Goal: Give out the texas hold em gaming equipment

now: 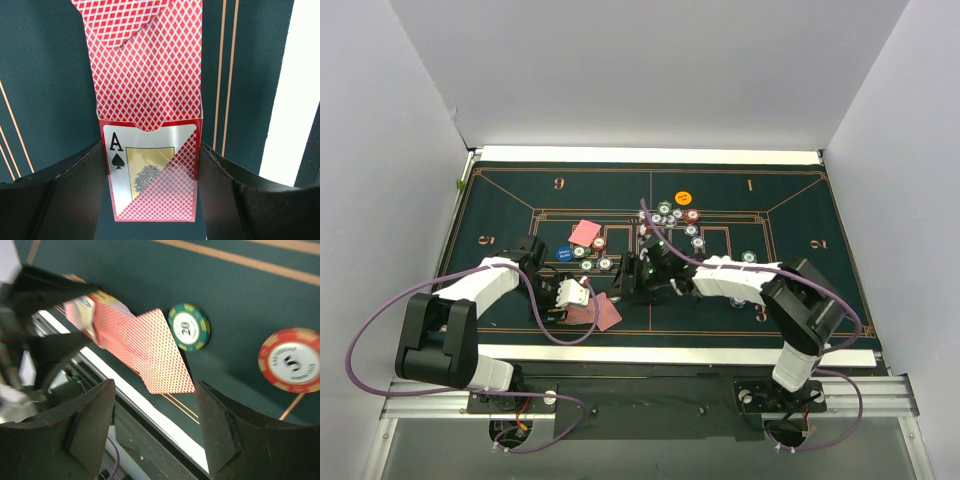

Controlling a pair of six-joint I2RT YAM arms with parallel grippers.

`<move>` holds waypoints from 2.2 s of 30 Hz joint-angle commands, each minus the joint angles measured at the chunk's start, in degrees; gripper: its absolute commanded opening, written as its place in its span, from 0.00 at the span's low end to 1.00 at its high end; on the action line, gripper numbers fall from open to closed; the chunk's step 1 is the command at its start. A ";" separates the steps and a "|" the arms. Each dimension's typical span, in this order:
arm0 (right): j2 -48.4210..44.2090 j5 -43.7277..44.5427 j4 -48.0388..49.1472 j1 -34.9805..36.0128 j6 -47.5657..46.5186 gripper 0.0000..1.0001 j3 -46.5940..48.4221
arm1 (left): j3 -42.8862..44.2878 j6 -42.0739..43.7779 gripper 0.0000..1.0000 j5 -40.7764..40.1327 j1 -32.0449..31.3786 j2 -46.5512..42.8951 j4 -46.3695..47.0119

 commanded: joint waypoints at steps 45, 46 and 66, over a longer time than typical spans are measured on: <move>6.20 5.74 1.99 6.06 -4.61 0.52 -4.17 | -0.03 0.73 0.00 1.88 0.77 -0.85 0.19; 6.02 6.10 1.27 5.97 -5.31 0.52 -4.17 | 0.06 0.82 0.00 2.06 0.68 -0.94 0.19; 11.13 1.71 20.34 6.67 4.88 0.52 -5.75 | -0.21 0.64 0.00 1.53 0.50 0.99 1.33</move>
